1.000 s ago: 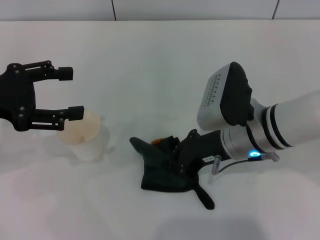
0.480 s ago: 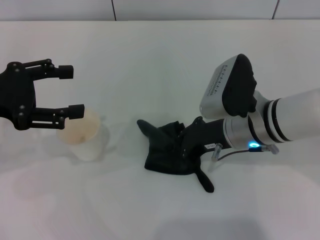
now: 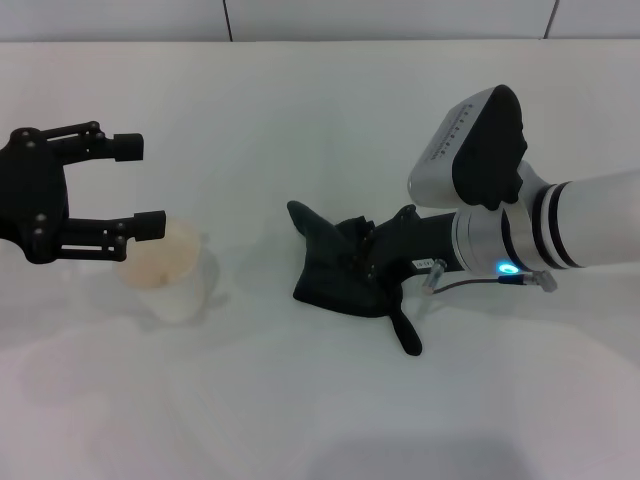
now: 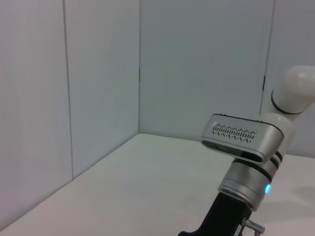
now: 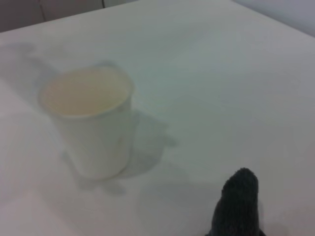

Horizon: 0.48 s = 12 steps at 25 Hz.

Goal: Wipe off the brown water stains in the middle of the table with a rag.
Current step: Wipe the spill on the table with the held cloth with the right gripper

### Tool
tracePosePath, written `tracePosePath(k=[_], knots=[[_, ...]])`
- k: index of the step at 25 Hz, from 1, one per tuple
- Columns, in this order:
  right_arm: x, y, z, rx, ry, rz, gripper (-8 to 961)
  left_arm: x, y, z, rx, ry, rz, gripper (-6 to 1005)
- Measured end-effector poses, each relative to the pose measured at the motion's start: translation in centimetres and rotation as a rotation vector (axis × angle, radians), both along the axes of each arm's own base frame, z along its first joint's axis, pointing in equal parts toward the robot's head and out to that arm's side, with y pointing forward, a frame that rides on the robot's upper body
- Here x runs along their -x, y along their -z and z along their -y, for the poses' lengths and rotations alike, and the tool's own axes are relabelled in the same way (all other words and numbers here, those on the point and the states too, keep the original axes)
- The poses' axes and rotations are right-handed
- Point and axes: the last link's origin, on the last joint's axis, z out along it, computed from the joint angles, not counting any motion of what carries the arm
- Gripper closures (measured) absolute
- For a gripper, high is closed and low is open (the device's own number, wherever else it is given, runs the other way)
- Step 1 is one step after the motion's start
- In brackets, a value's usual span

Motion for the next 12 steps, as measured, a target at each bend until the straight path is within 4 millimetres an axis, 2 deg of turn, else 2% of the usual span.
tracePosePath(k=[5, 12], knots=[[0.4, 0.2, 0.3, 0.009, -0.010, -0.005, 854, 0.0, 0.0, 0.0, 0.000, 0.000, 0.000, 107], [0.9, 1.4, 1.8, 0.079, -0.040, 0.007, 845, -0.1, 0.0, -0.1, -0.002, 0.004, 0.002, 106]])
